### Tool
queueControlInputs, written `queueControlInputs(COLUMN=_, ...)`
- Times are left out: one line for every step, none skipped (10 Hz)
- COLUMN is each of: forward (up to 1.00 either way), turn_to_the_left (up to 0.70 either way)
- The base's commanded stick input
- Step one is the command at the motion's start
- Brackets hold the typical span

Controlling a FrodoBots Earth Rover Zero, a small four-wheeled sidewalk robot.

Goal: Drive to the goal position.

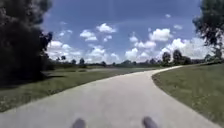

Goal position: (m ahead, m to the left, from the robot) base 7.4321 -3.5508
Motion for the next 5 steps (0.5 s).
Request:
queueControlInputs(forward=0.70, turn_to_the_left=0.00)
queueControlInputs(forward=0.70, turn_to_the_left=0.00)
queueControlInputs(forward=0.70, turn_to_the_left=0.00)
queueControlInputs(forward=0.70, turn_to_the_left=0.00)
queueControlInputs(forward=0.70, turn_to_the_left=0.00)
